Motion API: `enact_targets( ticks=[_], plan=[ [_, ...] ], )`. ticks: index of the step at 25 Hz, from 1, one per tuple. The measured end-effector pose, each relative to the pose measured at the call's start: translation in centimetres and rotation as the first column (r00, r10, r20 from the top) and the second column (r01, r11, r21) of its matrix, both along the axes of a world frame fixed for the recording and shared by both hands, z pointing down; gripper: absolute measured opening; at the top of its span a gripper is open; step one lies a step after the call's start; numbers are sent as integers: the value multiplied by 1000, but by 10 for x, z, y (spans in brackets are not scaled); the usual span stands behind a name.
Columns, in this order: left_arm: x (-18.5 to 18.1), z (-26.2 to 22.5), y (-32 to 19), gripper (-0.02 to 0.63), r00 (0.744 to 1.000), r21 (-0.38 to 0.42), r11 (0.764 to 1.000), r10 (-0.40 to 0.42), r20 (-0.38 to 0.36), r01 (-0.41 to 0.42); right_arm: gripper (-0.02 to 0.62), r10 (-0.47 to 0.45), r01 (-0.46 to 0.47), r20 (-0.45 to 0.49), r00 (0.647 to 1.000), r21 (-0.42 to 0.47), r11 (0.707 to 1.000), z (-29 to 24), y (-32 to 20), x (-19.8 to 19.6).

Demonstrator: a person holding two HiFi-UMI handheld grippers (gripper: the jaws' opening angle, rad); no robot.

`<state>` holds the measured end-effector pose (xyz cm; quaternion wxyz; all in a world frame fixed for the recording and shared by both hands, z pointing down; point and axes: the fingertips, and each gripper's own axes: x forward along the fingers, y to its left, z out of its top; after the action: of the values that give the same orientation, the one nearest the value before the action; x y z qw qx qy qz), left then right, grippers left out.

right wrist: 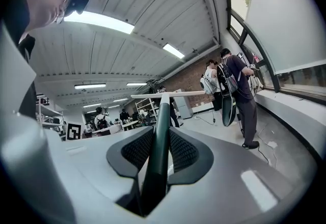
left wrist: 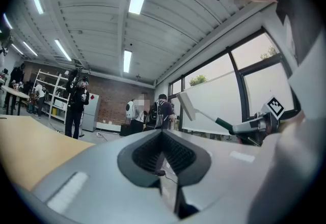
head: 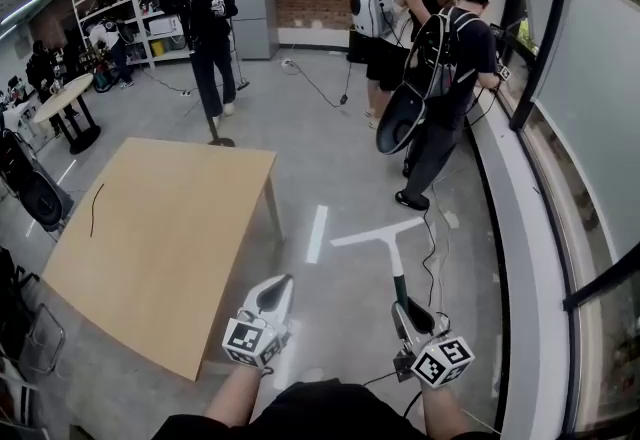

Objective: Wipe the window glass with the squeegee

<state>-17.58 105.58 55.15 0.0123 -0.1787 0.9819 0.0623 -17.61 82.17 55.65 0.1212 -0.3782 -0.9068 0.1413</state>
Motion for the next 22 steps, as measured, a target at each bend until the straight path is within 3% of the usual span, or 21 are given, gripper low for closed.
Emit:
enact_targets(
  ticks=[12, 22],
  plan=[
    [-12, 2, -59, -2, 984, 9, 984, 179, -10, -179, 97, 177, -179, 50, 983, 54, 982, -13, -51, 33],
    [-34, -5, -140, -2, 901, 25, 901, 434, -15, -433, 97, 453, -454, 34, 891, 16, 891, -20, -123, 73]
  ],
)
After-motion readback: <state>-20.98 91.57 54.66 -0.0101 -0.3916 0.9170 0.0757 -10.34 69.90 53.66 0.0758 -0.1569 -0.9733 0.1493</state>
